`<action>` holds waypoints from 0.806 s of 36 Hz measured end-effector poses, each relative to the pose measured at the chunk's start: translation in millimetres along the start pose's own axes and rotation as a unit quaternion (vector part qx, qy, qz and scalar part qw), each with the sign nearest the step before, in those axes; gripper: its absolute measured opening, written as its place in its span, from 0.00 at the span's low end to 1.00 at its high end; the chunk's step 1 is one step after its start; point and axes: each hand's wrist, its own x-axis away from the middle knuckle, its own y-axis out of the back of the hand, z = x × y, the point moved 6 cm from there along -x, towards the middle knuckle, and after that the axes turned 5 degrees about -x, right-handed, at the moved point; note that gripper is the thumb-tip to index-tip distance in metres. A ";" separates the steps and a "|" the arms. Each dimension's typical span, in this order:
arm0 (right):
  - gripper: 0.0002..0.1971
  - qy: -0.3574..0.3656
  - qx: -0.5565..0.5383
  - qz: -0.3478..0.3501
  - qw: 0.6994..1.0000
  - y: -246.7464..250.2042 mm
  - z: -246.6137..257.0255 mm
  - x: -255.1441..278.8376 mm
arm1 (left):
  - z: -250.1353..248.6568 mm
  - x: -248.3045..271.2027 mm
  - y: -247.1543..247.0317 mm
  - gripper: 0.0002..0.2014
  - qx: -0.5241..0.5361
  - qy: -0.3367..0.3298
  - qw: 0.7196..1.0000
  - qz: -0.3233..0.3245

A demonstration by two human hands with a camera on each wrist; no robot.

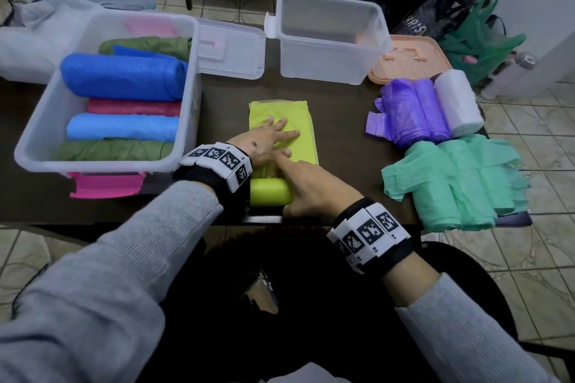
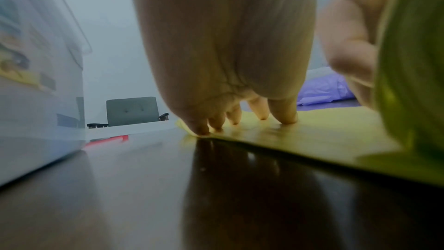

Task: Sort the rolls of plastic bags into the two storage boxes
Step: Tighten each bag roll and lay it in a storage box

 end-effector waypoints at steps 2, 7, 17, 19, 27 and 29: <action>0.27 -0.003 -0.026 -0.003 1.000 1.2 -3.0 1.5 | 0.1 -0.6 0.2 0.28 0.003 0.001 1.000 -0.003; 0.26 0.001 -0.049 0.002 0.999 2.1 -6.4 -0.5 | 1.8 -0.4 0.3 0.27 0.018 -0.002 1.000 -0.015; 0.35 -0.007 -0.027 0.025 0.999 8.8 -16.2 0.6 | -0.6 8.4 19.7 0.36 0.119 0.026 0.989 -0.088; 0.37 -0.006 -0.052 0.018 0.998 10.6 -18.8 0.1 | -0.3 18.0 28.7 0.31 0.159 0.048 0.975 -0.145; 0.28 -0.029 -0.128 0.019 0.991 18.2 -33.0 -4.5 | -4.3 49.9 23.4 0.06 0.196 0.117 0.967 -0.108; 0.27 -0.023 -0.123 0.020 0.992 17.7 -34.0 -7.3 | -5.2 54.3 19.8 0.07 0.162 0.113 0.978 -0.073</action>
